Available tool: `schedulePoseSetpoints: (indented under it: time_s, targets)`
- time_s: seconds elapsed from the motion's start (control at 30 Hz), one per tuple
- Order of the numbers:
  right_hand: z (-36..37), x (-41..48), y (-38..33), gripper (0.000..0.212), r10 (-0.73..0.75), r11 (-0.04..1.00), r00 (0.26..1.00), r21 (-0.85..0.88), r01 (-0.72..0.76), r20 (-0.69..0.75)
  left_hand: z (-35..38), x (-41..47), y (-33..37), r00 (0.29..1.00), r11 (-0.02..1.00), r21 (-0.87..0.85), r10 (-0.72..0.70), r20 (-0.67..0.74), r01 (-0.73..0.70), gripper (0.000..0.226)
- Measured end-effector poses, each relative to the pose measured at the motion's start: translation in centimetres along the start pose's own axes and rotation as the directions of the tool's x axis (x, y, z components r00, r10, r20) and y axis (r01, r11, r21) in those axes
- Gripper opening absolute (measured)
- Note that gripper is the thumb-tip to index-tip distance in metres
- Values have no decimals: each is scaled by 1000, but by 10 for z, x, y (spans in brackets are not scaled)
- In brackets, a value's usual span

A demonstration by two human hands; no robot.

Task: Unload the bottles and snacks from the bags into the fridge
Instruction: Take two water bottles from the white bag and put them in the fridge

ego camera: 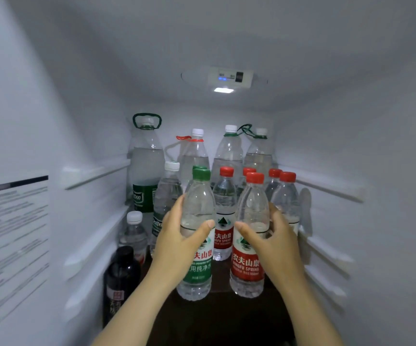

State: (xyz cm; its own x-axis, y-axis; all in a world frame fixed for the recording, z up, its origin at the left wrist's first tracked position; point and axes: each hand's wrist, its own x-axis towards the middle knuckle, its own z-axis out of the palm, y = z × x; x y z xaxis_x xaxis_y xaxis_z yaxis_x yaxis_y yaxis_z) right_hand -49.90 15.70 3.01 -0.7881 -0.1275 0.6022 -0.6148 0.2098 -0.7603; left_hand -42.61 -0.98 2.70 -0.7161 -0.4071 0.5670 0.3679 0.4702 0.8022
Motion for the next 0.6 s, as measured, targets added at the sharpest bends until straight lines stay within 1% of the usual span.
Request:
schedulePoseSetpoints:
  time_s: [0.1,0.17,0.27,0.37,0.43,0.6]
  targets:
    - [4,-15,16,52,56,998,998,-5,-56,9,0,-9,-13,998,994,-92,-62,16,63,57]
    - [4,-21,19,56,59,998,998,1,-59,-1,0,-13,-18,997,989,-121,-81,0,81,53]
    - [3,-22,20,58,43,999,999,-12,-43,-7,1,-14,-20,997,990,-117,-75,-1,74,56]
    - [3,-24,23,64,31,995,999,-95,-35,-37,1,-13,-22,997,989,-126,-80,2,80,58]
    - [3,-25,23,66,24,992,999,-119,-30,-48,1,-12,-25,997,990,-114,-80,-6,79,60]
    - [7,-22,27,61,29,991,998,-125,-35,-51,2,-13,-28,998,993,-99,-64,-5,64,59]
